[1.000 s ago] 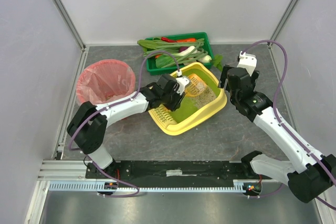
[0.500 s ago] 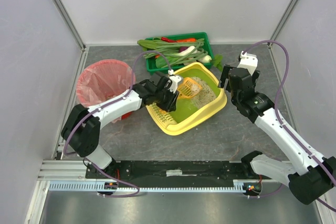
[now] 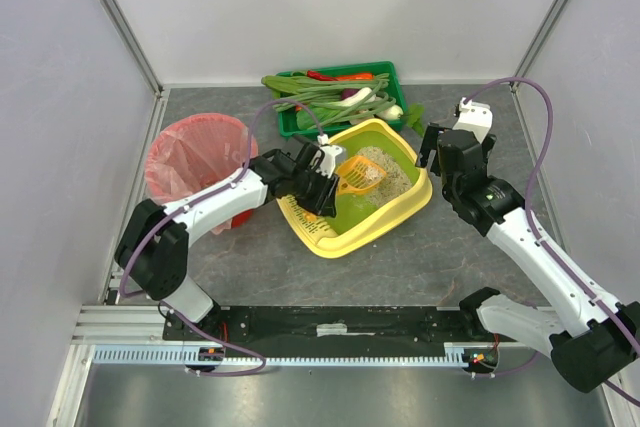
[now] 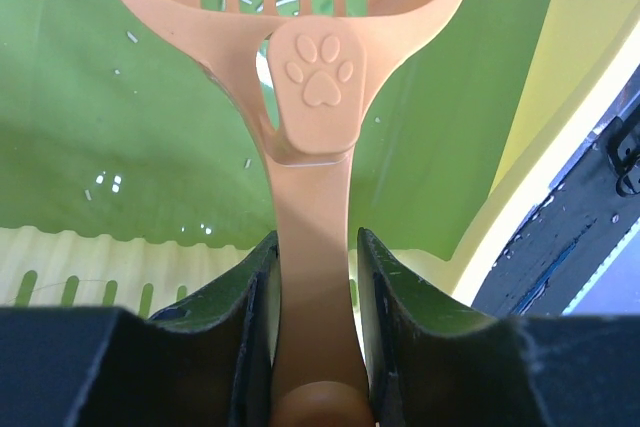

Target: Clean the litter box

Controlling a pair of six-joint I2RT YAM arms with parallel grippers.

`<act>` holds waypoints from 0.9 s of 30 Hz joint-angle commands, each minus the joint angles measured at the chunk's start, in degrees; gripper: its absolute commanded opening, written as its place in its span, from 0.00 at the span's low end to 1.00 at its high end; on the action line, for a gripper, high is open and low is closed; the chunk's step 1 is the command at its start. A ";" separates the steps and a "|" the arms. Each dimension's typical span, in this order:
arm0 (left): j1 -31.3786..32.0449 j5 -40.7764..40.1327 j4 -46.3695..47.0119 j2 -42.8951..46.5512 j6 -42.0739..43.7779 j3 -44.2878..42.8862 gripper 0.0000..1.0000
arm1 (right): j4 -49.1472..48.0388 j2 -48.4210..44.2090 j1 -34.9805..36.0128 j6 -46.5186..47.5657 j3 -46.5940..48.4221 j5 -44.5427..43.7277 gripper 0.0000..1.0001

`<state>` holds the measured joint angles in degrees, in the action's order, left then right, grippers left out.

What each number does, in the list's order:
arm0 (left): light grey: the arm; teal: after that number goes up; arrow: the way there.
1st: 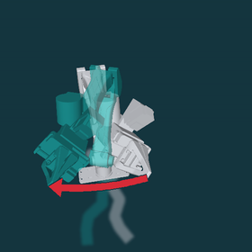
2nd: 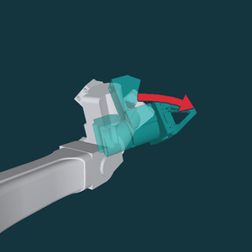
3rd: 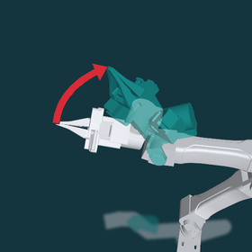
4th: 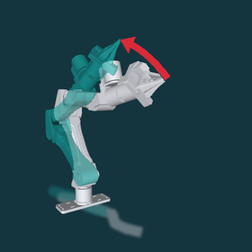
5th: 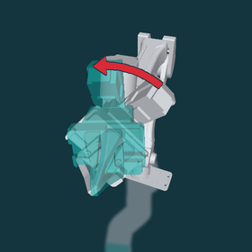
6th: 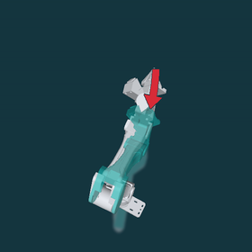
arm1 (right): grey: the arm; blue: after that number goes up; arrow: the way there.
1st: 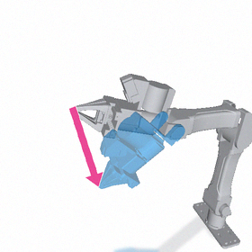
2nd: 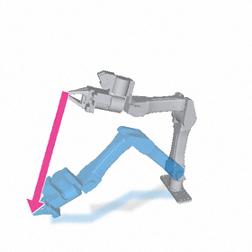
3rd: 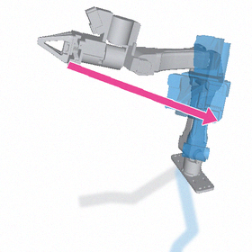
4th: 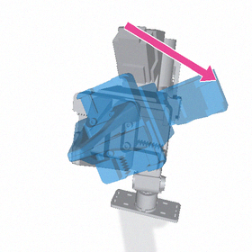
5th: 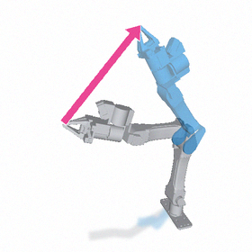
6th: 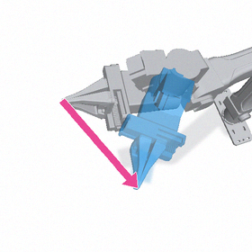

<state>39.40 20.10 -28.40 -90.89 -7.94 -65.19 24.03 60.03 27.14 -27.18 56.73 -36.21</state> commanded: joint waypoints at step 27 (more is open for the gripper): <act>0.16 2.14 -4.90 1.60 -2.59 -5.39 0.02 | -2.41 -0.79 -0.24 0.64 -0.30 -0.97 0.91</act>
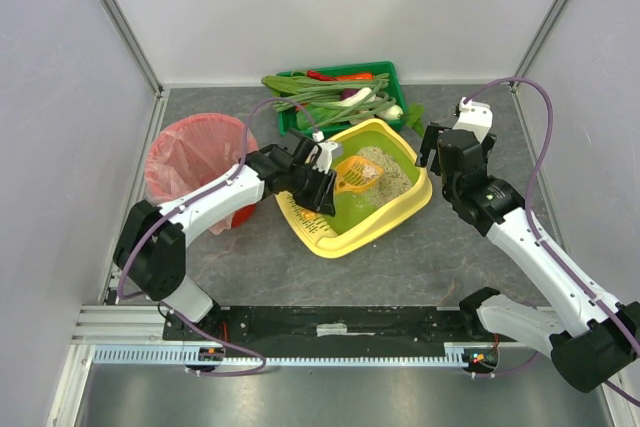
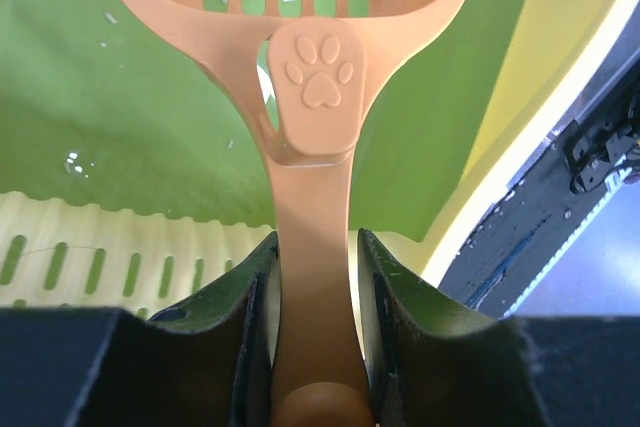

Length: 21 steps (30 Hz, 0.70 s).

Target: Clean the litter box

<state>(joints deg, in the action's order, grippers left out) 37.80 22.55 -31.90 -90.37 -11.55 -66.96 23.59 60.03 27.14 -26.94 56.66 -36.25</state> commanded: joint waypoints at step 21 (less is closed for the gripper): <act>0.52 1.97 -1.41 0.99 -1.01 -2.30 0.02 | -2.15 -0.62 -0.24 0.75 -0.24 0.04 0.91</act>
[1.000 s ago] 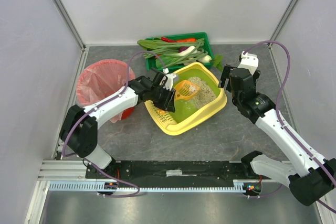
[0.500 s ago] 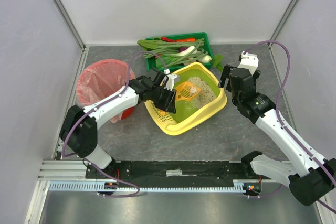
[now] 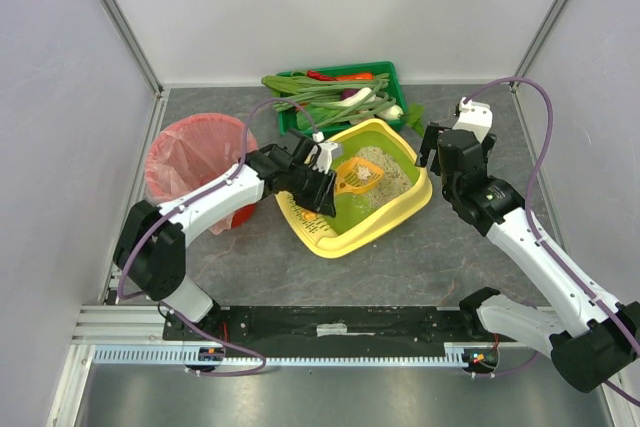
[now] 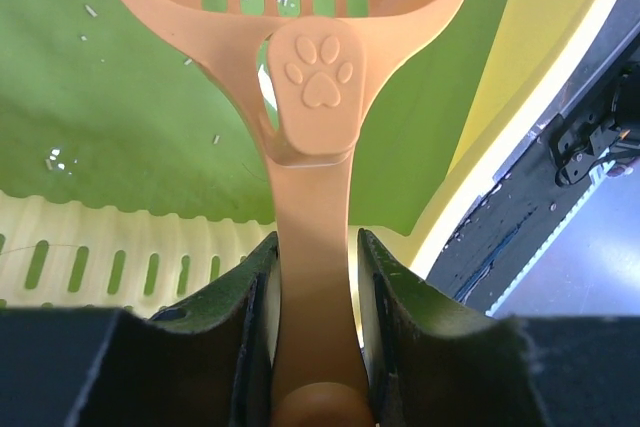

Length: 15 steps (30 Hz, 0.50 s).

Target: Clean the litter box

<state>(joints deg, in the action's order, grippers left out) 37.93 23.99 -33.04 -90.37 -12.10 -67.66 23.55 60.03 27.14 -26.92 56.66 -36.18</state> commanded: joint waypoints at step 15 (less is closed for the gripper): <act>4.00 -8.43 -2.82 1.34 2.25 -3.62 0.02 | -2.19 -0.88 -0.24 0.55 -0.59 -0.38 0.91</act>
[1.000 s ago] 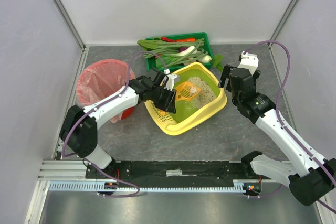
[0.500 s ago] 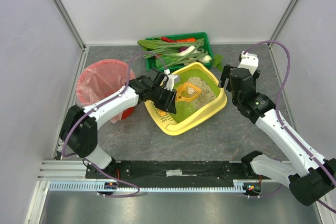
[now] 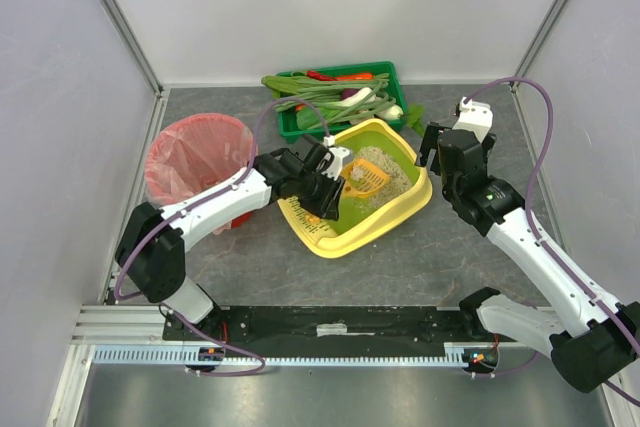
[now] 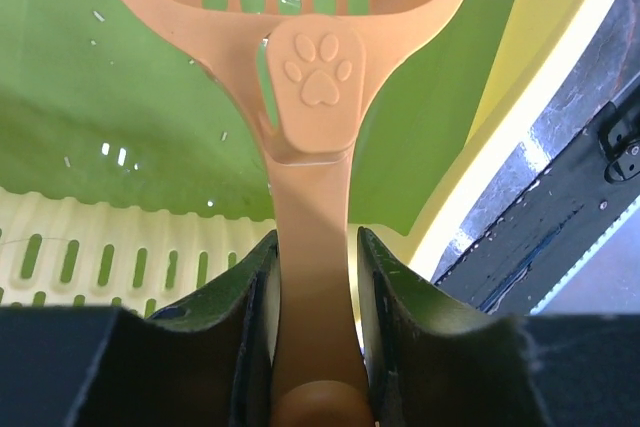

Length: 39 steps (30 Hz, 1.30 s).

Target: Clean the litter box

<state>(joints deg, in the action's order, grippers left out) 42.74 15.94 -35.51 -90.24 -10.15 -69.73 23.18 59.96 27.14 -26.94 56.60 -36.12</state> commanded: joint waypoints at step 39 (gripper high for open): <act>7.45 -12.70 -3.95 6.39 6.29 -5.76 0.02 | -2.17 -1.17 -0.24 0.48 -0.96 -1.06 0.91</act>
<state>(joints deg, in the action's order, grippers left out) 49.95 4.05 -38.59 -85.41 -5.58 -72.90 23.05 59.92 27.14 -26.92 55.92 -36.23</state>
